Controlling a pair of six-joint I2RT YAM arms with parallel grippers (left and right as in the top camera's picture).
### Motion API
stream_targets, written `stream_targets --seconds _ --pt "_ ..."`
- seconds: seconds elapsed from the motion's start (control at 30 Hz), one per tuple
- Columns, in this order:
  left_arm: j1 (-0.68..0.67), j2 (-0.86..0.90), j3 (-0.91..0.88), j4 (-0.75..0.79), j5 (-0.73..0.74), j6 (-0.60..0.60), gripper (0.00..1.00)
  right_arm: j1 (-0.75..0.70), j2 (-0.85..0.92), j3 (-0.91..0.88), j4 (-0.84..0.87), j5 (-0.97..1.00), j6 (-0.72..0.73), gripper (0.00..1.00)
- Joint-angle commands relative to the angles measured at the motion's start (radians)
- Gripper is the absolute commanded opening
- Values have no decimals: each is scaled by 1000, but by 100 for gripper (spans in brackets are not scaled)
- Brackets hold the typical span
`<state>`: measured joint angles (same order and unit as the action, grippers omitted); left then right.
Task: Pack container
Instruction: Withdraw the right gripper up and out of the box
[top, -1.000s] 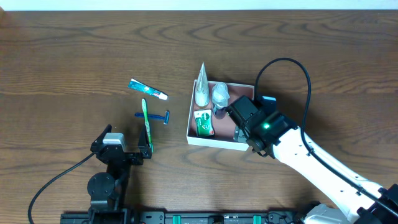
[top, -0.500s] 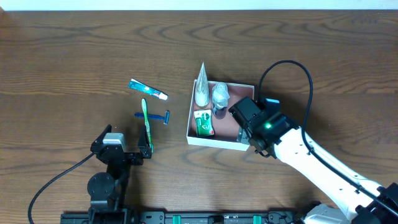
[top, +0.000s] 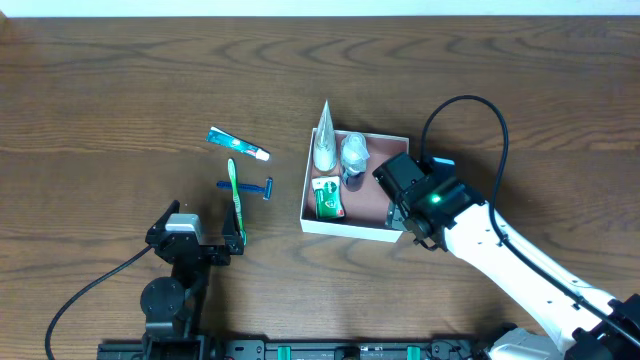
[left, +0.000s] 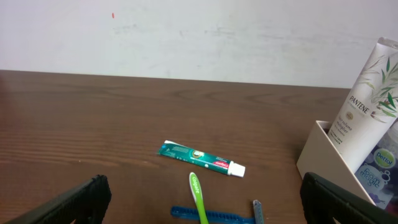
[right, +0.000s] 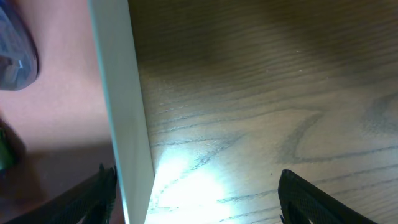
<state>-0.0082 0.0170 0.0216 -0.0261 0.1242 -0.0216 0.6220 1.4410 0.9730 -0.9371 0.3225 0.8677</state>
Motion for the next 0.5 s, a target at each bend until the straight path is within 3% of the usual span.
stream_targets --seconds 0.0,0.47 --pt "3 1 -18 -33 14 14 98 -21 5 -6 -1 10 -17 81" --pt "3 1 -18 -33 14 14 98 -52 5 -6 0 10 -32 81"
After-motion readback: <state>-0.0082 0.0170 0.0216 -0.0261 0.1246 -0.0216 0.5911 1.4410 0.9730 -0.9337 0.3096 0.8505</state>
